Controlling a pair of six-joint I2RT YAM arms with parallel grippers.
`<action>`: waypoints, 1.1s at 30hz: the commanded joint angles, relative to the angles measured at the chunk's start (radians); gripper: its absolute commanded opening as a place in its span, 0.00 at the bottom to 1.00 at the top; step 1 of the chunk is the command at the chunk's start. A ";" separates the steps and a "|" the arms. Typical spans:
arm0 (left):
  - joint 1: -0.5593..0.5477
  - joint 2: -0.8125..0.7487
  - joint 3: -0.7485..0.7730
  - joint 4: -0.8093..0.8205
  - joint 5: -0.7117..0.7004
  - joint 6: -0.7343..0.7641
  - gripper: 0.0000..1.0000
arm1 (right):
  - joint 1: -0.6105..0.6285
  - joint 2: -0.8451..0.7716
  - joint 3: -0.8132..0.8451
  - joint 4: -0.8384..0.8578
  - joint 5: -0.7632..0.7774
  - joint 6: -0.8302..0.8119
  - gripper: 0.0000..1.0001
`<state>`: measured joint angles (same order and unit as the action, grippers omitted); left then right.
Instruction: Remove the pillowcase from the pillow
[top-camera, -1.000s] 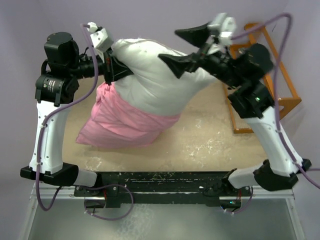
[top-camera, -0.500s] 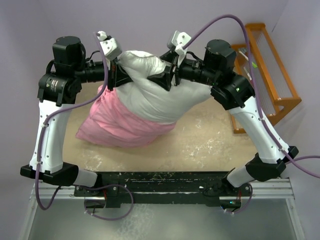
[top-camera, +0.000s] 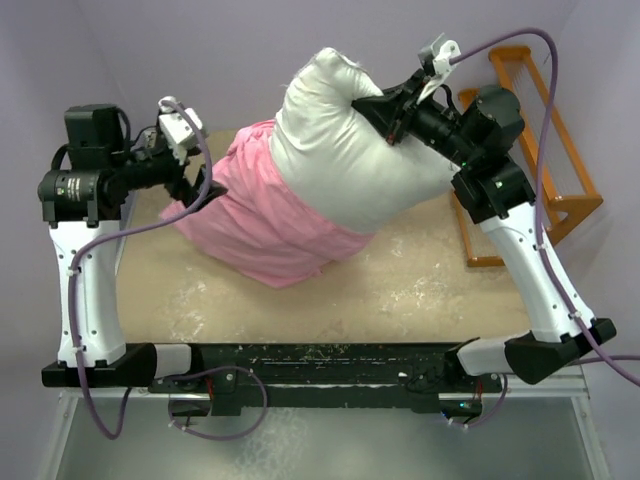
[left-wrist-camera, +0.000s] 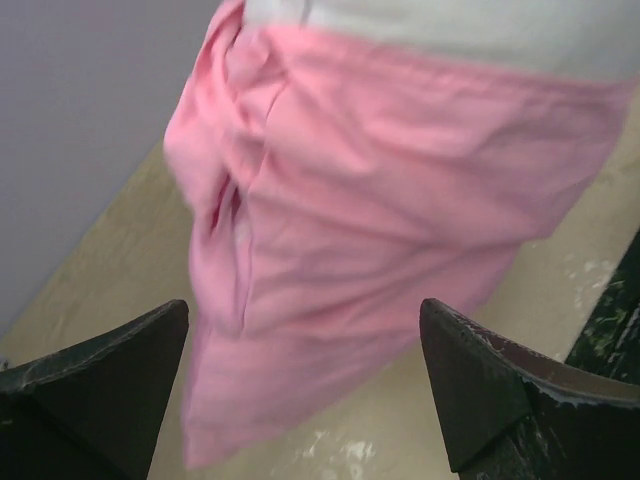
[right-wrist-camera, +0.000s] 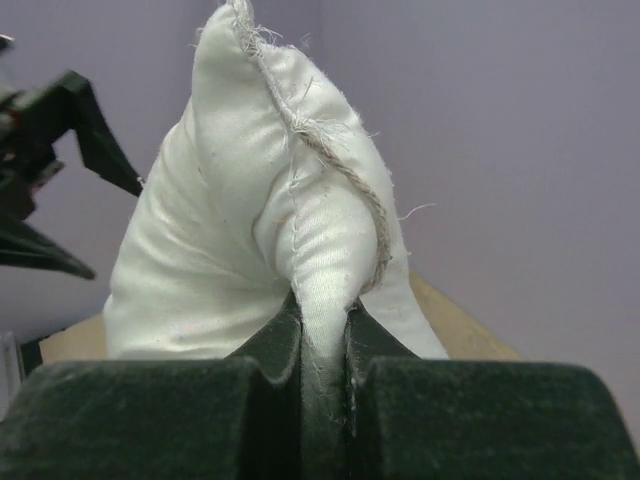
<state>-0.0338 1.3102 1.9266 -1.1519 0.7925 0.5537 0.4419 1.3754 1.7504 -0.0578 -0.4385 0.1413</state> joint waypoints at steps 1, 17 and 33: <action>0.134 -0.023 -0.101 -0.166 0.032 0.341 0.98 | 0.016 -0.076 -0.004 0.249 -0.175 0.041 0.00; 0.140 -0.080 -0.379 -0.068 0.128 0.497 0.62 | 0.016 -0.068 -0.021 0.283 -0.222 0.095 0.00; 0.188 -0.160 -0.767 0.435 -0.357 0.407 0.00 | -0.104 -0.141 0.015 0.439 0.090 0.211 0.00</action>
<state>0.1013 1.1156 1.2366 -0.8822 0.6830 0.9783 0.4278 1.3342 1.7100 0.0937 -0.5251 0.2798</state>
